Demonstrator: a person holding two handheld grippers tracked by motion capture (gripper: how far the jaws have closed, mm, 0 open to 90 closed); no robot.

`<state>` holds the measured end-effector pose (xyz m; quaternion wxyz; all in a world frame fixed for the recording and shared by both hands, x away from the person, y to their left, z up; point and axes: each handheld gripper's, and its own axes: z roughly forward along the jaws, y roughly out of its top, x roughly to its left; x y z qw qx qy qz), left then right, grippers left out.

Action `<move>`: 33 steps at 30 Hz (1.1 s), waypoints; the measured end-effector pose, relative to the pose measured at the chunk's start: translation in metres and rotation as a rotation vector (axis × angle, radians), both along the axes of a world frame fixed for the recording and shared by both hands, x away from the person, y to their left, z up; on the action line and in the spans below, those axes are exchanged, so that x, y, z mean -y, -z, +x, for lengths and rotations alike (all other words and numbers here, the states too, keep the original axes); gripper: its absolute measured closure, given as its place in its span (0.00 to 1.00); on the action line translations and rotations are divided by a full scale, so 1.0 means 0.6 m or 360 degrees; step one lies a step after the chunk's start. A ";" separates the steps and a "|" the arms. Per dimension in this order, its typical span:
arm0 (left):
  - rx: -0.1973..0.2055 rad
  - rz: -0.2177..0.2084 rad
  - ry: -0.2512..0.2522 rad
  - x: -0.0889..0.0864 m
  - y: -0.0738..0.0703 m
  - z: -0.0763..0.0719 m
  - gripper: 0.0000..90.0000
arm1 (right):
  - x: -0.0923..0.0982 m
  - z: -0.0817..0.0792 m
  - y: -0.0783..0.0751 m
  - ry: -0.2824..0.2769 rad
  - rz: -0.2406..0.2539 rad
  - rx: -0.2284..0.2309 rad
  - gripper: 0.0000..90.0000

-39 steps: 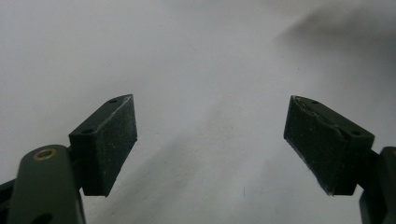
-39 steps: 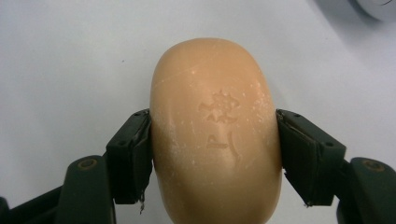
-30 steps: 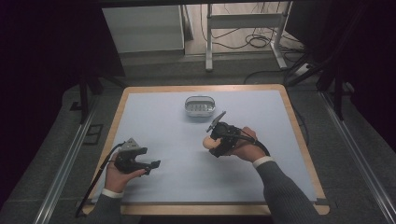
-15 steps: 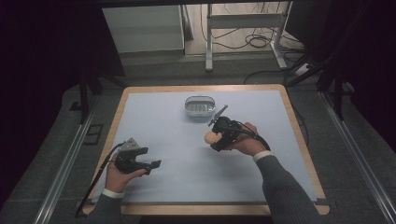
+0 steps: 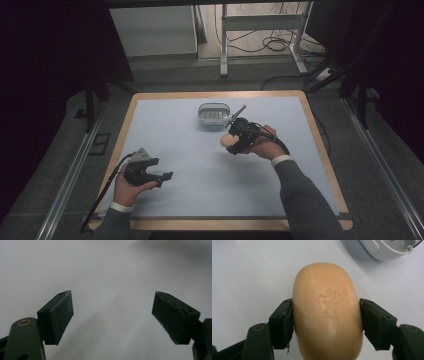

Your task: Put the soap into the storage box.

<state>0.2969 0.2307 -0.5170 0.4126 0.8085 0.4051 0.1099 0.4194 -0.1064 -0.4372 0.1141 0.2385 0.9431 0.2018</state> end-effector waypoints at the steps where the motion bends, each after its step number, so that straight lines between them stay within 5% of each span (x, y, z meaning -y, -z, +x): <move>1: 0.0000 -0.0004 -0.0004 0.001 0.000 0.000 0.20 | -0.001 0.004 -0.001 0.0005 -0.0004 0.0003 0.36; 33: -0.0023 -0.0005 0.0012 0.007 0.003 0.000 0.19 | -0.022 0.053 -0.018 -0.0040 0.0007 0.0021 0.36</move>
